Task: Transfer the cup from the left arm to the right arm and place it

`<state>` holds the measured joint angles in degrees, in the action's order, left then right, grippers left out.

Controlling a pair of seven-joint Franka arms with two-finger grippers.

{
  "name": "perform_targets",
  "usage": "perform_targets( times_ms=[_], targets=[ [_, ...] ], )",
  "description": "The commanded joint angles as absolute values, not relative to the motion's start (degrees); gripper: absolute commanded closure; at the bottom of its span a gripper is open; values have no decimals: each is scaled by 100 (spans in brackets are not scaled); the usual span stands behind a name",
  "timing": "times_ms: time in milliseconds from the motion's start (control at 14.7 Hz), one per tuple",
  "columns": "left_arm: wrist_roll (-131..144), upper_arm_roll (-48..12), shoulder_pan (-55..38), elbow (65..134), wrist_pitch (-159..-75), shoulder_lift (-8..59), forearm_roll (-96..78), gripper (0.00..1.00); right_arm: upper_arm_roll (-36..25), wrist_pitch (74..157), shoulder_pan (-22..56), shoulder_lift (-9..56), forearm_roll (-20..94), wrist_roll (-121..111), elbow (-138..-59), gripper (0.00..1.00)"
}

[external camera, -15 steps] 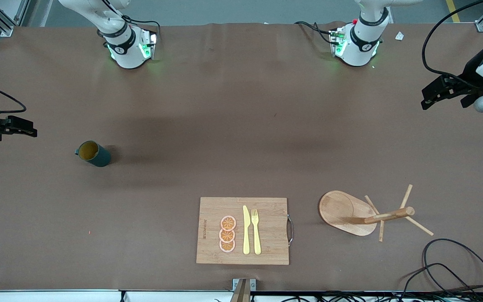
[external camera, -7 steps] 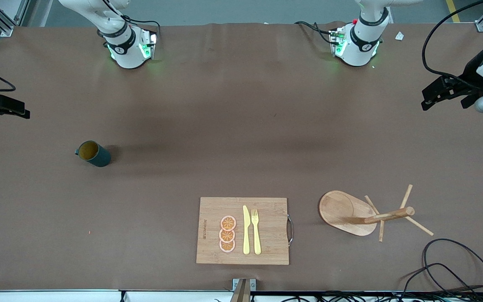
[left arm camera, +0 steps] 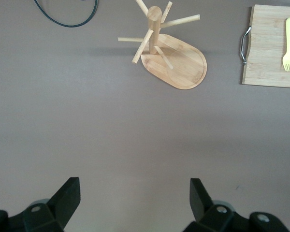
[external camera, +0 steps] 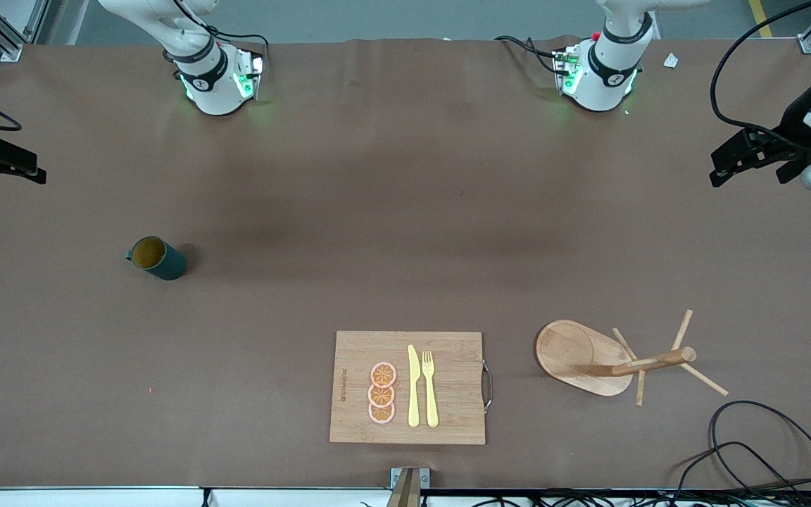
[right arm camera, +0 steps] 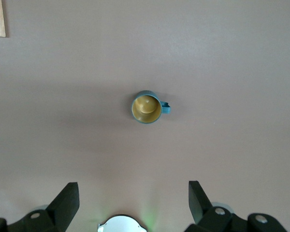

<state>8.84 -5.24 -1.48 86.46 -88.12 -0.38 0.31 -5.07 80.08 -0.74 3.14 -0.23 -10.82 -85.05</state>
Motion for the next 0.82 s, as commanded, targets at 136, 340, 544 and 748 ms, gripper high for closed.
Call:
perform_targets(
  times_ms=[136,340,544,748],
  targets=[
    [905,-571,-114,8692,-8868,-105,35,0,-492,8156,-53,-61,-105,-1090,-8763,0],
    [896,-571,-149,8622,-8833,-88,35,0,-483,8165,-35,-272,-114,-1090,-8850,0],
    [879,-571,-132,8613,-8833,-79,35,0,-483,8331,-26,-307,-114,-1099,-8973,0],
    [879,-571,-149,8613,-8824,-70,53,0,-483,8315,-35,-351,-114,-1291,-8991,0]
  ],
)
